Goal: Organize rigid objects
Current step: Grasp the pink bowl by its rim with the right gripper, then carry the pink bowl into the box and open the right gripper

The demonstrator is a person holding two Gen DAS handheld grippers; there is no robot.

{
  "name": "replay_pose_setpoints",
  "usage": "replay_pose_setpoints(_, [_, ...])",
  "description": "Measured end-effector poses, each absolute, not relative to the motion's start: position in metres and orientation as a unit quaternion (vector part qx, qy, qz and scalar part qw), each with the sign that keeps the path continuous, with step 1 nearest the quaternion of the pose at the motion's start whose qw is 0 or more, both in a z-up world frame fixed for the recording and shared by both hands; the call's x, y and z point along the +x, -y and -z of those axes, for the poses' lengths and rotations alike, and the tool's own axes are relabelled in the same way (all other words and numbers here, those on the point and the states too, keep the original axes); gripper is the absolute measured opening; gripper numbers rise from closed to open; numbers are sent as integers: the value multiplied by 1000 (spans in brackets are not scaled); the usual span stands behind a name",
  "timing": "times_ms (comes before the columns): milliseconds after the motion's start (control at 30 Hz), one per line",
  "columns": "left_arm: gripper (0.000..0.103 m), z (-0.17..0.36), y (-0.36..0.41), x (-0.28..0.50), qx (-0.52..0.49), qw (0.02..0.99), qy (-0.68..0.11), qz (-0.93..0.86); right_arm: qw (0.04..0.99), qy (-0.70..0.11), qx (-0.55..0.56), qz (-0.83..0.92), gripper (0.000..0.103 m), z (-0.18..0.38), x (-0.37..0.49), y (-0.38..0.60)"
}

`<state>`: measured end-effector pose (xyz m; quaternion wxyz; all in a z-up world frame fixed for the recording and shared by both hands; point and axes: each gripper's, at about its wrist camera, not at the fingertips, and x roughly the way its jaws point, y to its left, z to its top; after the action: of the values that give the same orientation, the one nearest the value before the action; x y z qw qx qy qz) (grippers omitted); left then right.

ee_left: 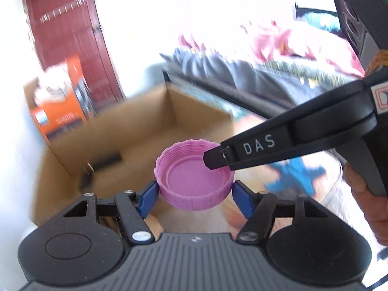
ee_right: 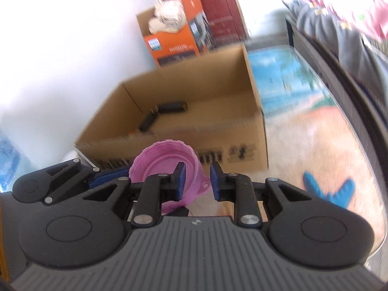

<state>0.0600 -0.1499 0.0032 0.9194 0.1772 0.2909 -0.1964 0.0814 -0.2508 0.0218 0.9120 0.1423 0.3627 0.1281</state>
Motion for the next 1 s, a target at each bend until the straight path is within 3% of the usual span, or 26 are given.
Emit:
replay_pose_setpoints(167, [68,-53,138,80,180,934,-257,169,920,-331,118,-172,21,-65,118,241])
replay_pose_setpoints(333, [68,-70,120,146,152,925,-315,152,891,-381,134,-209,20,-68,194,228])
replay_pose_setpoints(600, [68,-34,85,240,113,878,-445,134,806,-510,199,-224,19,-14,315,217])
replay_pose_setpoints(1000, [68,32,82,311,102,808,-574,85,730,-620,197,-209,19,67,378,195])
